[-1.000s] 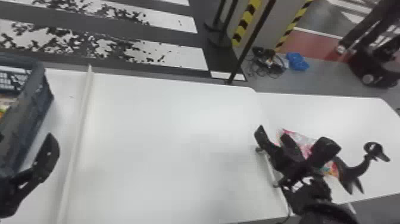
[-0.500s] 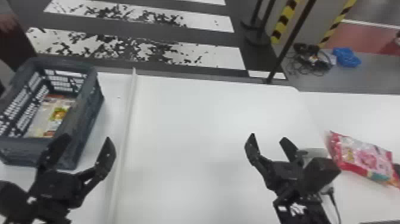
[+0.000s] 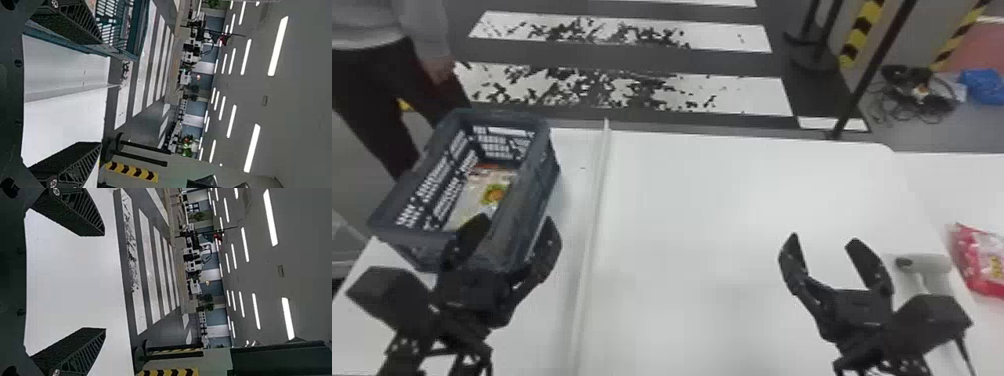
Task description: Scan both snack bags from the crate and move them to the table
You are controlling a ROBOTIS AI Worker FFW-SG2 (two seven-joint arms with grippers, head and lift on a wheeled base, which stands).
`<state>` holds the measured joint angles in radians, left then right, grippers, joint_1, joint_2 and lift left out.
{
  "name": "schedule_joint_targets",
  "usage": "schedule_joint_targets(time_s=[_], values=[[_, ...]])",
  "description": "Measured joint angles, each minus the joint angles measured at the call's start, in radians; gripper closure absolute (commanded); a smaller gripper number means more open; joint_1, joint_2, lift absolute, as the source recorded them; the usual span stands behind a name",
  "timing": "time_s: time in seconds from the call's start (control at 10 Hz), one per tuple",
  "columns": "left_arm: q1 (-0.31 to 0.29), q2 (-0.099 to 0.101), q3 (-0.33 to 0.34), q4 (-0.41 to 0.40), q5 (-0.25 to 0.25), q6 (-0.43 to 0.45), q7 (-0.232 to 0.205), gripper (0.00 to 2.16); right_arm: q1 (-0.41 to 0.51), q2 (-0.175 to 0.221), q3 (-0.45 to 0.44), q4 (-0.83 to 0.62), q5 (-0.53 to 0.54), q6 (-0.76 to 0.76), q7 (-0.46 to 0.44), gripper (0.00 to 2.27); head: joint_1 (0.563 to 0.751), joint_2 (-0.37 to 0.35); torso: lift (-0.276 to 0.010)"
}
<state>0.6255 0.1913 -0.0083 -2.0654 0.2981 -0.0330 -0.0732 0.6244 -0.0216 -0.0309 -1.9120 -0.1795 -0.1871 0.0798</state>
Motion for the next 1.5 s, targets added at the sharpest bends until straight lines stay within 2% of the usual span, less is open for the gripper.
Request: schedule_joint_targets(time_s=[0.1, 0.3, 0.5, 0.6, 0.7, 0.9, 1.1, 1.4, 1.5], values=[[-0.03, 0.0, 0.036, -0.073, 0.007, 0.178, 0.0, 0.08, 0.004, -0.006, -0.001, 0.0, 0.0, -0.012, 0.0, 0.06, 0.695, -0.02, -0.087], [-0.11, 0.002, 0.127, -0.186, 0.055, 0.534, -0.009, 0.08, 0.015, -0.021, -0.008, 0.0, -0.005, -0.038, 0.001, 0.06, 0.695, -0.003, -0.087], [-0.185, 0.007, 0.203, -0.239, 0.102, 0.735, -0.013, 0.08, 0.021, -0.029, -0.017, 0.001, -0.009, -0.053, 0.001, 0.06, 0.695, 0.016, -0.087], [-0.235, 0.01, 0.232, -0.246, 0.109, 0.823, -0.016, 0.08, 0.024, -0.032, -0.021, 0.001, -0.01, -0.061, 0.001, 0.06, 0.695, 0.027, -0.087], [-0.291, 0.012, 0.258, -0.247, 0.113, 0.893, -0.025, 0.08, 0.026, -0.033, -0.024, 0.001, -0.011, -0.067, 0.001, 0.06, 0.695, 0.034, -0.087], [-0.375, 0.021, 0.305, -0.219, 0.133, 0.929, -0.028, 0.08, 0.027, -0.034, -0.023, 0.001, -0.004, -0.068, 0.003, 0.06, 0.695, 0.061, -0.087], [-0.447, 0.054, 0.326, -0.135, 0.151, 0.965, -0.044, 0.1, 0.028, -0.034, -0.023, 0.001, 0.007, -0.066, 0.002, 0.06, 0.695, 0.095, -0.087], [-0.579, 0.101, 0.33, 0.001, 0.152, 1.158, -0.088, 0.11, 0.027, -0.032, -0.02, 0.004, 0.027, -0.065, 0.001, 0.06, 0.695, 0.116, -0.087], [-0.615, 0.112, 0.329, 0.042, 0.147, 1.187, -0.091, 0.1, 0.026, -0.032, -0.02, 0.004, 0.03, -0.064, 0.001, 0.06, 0.695, 0.125, -0.087]])
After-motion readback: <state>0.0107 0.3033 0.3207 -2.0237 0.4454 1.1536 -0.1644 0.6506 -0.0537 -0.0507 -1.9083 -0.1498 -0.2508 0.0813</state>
